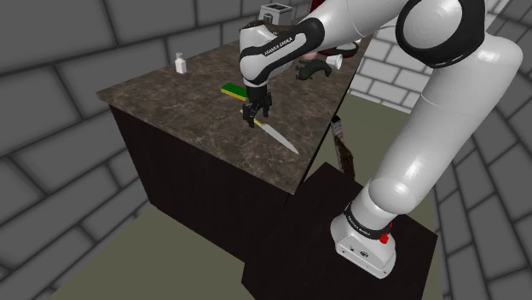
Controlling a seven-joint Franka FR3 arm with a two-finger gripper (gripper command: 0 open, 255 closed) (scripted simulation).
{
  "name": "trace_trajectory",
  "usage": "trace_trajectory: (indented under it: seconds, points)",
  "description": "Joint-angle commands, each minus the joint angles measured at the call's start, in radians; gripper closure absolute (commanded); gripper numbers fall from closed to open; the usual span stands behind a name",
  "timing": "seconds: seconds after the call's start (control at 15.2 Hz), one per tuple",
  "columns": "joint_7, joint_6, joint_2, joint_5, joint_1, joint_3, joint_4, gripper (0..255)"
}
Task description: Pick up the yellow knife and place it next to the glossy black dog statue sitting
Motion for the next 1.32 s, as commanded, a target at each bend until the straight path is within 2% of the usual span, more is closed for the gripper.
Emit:
trace_trajectory:
  seconds: [0.0, 0.59, 1.25]
  points:
    - [0.000, 0.000, 0.000, 0.000, 0.000, 0.000, 0.000, 255]
    - [0.000, 0.000, 0.000, 0.000, 0.000, 0.000, 0.000, 255]
    - [-0.013, -0.127, -0.066, 0.008, 0.001, 0.001, 0.062, 255]
